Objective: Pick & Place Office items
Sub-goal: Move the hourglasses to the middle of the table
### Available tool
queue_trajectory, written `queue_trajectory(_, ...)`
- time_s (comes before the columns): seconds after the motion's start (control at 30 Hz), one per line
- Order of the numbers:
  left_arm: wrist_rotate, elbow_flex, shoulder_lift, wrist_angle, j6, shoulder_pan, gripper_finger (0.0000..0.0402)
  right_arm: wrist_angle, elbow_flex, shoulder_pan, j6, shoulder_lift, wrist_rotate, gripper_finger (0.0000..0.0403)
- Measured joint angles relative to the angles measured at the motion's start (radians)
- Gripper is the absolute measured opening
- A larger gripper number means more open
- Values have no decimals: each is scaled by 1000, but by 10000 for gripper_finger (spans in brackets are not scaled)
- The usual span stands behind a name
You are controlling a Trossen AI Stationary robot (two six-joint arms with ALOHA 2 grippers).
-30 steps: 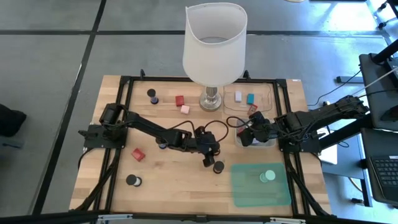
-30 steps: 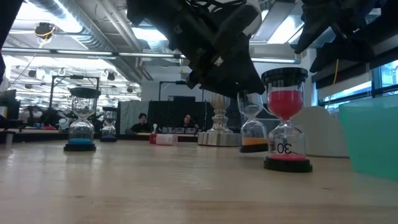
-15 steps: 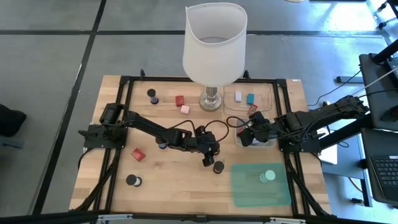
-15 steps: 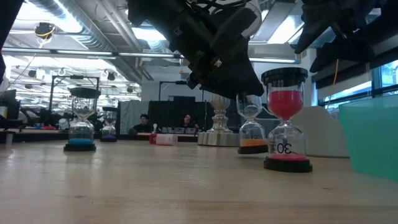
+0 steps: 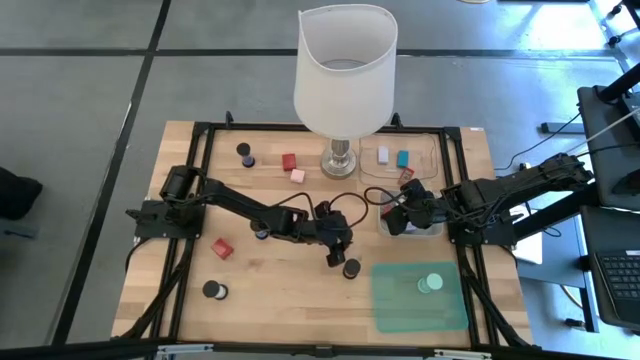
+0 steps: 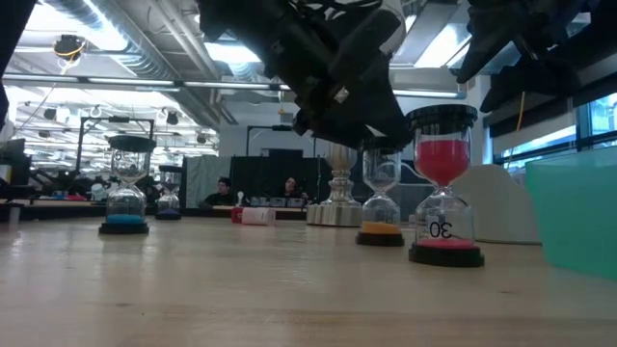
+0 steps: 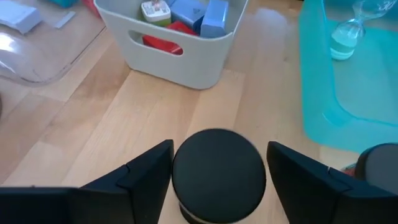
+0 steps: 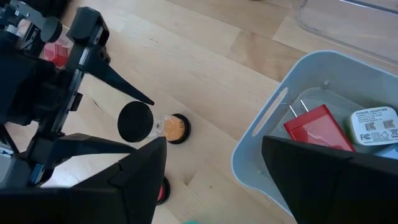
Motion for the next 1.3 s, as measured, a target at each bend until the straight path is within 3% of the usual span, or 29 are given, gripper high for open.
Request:
queue_trajectory(0.3,-69,-1,-138,-28,83,-9,281,5,0,0,0,0,0,267)
queue_trajectory(0.47,-129,0,-290,-259,88,-23,283,7,0,0,0,0,0,267)
queue_trajectory(0.6,-147,0,-405,-591,-62,-43,283,8,0,0,0,0,0,267)
queue_trajectory(0.77,-150,0,-529,-1021,-407,-73,283,12,0,0,0,0,0,267)
queue_trajectory(0.9,-105,-2,-568,-1263,-653,-112,281,15,0,0,0,0,0,267)
queue_trajectory(1.03,-89,-2,-556,-1363,-764,-162,283,14,0,0,0,0,0,267)
queue_trajectory(1.3,-83,-2,-525,-1370,-849,-209,284,15,0,0,0,0,0,267)
